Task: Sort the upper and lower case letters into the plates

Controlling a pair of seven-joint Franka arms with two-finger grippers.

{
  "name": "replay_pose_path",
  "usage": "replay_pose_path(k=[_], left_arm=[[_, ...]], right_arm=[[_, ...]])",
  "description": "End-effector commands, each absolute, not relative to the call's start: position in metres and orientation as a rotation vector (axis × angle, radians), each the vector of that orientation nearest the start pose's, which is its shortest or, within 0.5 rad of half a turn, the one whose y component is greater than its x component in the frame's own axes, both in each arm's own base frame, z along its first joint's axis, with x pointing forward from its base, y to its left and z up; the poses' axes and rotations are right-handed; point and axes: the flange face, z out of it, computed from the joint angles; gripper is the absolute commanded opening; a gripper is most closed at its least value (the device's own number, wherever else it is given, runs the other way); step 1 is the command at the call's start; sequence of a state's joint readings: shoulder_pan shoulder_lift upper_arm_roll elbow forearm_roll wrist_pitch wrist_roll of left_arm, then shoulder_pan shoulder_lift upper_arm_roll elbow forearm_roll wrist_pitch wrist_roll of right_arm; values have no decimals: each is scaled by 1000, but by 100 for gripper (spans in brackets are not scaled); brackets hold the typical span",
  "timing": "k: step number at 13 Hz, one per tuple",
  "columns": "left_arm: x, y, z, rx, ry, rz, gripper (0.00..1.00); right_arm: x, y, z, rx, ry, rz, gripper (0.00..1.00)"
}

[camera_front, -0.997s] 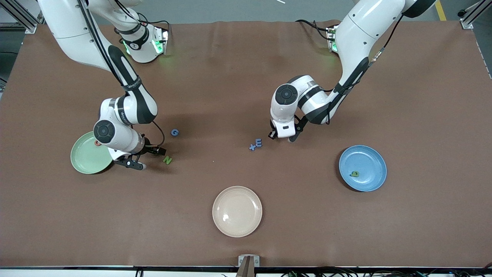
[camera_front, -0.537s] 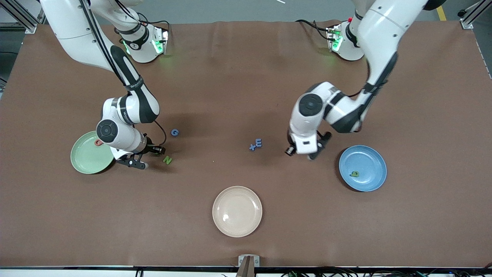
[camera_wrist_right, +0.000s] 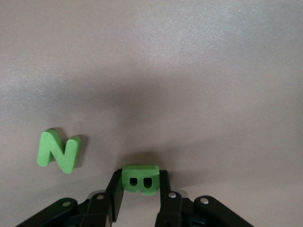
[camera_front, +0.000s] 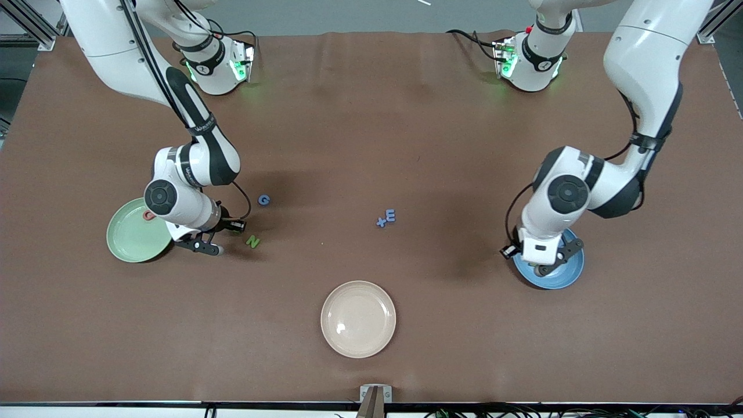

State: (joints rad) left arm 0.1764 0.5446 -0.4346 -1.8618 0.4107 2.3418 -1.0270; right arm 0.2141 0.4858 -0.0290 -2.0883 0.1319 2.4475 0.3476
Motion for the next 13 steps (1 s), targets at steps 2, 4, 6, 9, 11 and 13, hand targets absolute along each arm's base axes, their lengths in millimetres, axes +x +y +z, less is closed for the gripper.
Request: replay_pose_path(k=[2, 4, 6, 9, 11, 13], left_arm=[[626, -93, 228, -2999, -645, -12, 58], [624, -93, 224, -2997, -652, -2, 100], [618, -110, 227, -2994, -640, 15, 100], [601, -180, 241, -3024, -666, 37, 100], [582, -239, 240, -3034, -667, 38, 98], [556, -308, 234, -3055, -657, 30, 92]], right_arm=[[566, 44, 223, -3081, 320, 258, 23], [568, -8, 239, -3085, 193, 277, 23], [570, -58, 244, -3085, 67, 262, 23], [570, -122, 246, -3071, -93, 207, 24], [566, -141, 229, -3070, -122, 210, 26], [565, -141, 206, -3073, -120, 225, 29]])
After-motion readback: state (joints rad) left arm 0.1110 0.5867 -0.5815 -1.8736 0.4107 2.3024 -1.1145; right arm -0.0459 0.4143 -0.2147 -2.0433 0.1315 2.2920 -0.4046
